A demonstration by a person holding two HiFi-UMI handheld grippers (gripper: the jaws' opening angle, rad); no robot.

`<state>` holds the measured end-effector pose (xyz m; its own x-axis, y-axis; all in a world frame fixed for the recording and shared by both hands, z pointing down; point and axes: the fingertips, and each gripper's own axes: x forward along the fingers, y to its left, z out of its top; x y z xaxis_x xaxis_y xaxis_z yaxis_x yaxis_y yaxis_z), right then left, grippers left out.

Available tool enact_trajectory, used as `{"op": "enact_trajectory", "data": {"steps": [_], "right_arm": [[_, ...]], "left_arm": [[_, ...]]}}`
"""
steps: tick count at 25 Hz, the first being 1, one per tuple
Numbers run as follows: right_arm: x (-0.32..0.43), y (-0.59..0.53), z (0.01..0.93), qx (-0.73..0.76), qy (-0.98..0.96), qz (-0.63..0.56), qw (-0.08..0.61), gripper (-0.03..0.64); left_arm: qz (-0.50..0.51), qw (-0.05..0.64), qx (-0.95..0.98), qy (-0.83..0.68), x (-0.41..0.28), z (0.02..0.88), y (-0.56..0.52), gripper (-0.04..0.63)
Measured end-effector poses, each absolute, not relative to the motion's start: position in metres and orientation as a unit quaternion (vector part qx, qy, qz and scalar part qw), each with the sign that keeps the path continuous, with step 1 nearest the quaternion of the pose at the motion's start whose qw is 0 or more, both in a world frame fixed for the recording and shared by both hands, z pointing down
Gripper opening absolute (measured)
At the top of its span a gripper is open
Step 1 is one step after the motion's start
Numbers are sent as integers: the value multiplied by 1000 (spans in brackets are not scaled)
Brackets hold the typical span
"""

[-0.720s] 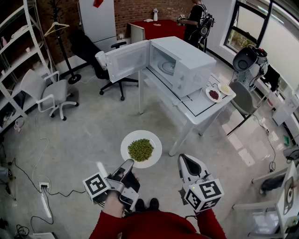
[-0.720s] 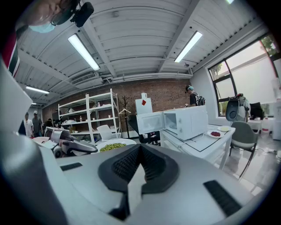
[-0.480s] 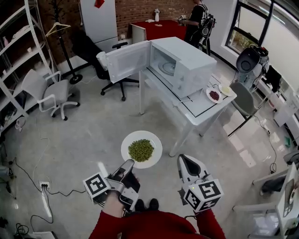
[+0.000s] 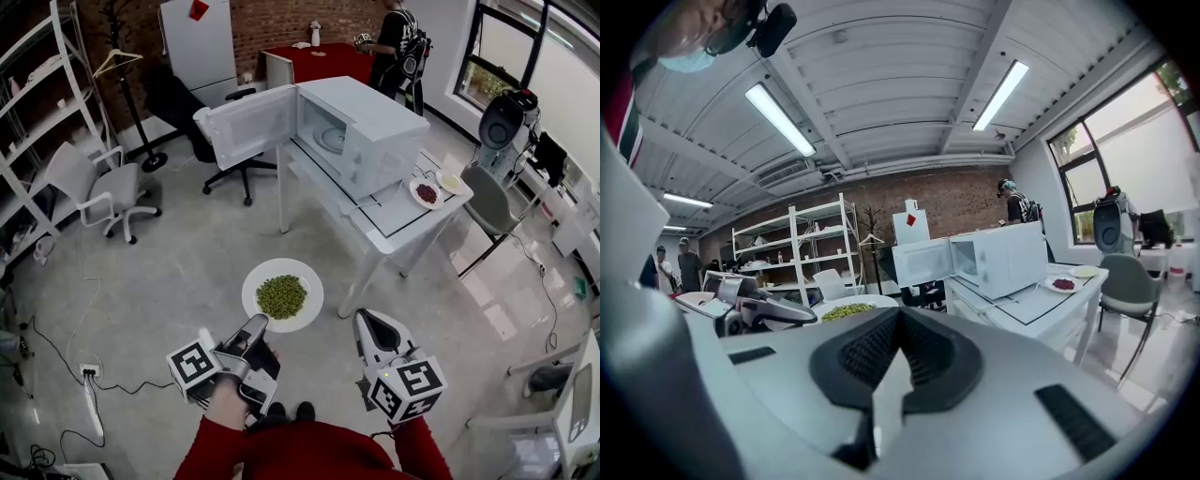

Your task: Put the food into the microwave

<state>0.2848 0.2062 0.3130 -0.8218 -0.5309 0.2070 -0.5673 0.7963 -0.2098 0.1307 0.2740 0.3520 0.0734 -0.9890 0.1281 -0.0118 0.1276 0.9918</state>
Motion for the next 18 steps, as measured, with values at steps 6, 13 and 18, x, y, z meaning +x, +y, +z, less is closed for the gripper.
{"op": "enact_trajectory", "data": {"steps": [6, 13, 18], "right_arm": [[291, 185, 309, 296, -946, 113, 74, 14], [282, 161, 303, 300, -944, 115, 71, 14], [270, 142, 305, 308, -940, 126, 70, 14]], "left_arm": [[-454, 532, 488, -522, 129, 345, 252, 25], [-457, 519, 495, -526, 120, 334, 230, 25], [-457, 520, 499, -522, 111, 333, 211, 25]]}}
